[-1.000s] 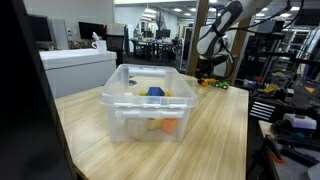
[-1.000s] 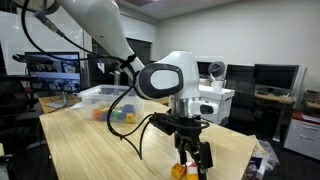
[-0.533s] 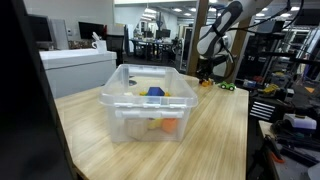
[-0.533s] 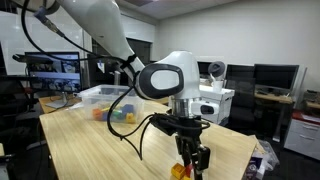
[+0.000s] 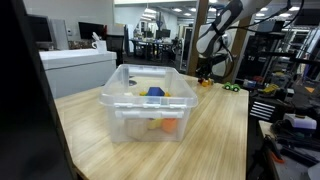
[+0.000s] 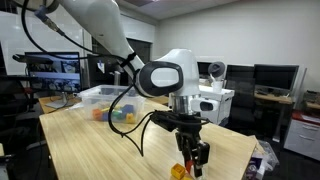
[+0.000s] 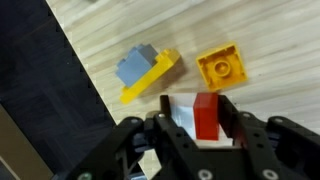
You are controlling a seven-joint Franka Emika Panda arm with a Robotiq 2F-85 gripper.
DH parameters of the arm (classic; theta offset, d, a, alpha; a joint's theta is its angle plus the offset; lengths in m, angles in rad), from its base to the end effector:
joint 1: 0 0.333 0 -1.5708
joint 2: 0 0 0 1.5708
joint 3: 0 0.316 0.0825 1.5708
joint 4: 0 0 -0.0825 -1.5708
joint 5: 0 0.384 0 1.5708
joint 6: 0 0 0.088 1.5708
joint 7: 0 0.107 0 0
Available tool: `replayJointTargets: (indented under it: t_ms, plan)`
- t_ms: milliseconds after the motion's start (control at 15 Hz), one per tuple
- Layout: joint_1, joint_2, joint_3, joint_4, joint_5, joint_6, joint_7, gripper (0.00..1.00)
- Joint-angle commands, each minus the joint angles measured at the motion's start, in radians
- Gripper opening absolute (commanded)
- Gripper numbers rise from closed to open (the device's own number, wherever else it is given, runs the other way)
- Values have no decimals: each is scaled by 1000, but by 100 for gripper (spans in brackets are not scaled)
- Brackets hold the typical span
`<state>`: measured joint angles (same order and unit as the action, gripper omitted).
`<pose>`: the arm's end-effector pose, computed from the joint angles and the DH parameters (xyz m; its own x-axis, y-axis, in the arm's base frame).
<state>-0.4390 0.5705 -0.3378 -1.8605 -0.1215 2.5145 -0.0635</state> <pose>0.4767 -0.4458 0.2362 0.8511 -0.5204 0.0696 -0.5189 -0.8134 0.2627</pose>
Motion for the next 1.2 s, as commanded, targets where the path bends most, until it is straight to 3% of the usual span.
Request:
replayJointTargets:
  t_ms: [0, 400, 733, 1133]
  plan:
    - [29, -111, 2, -43, -4, -50, -8, 24]
    - [101, -343, 33, -64, -1, -211, -32, 24]
    - [152, -552, 110, -189, 65, -281, -176, 24]
    - [231, -744, 136, -354, 179, -371, -385, 24]
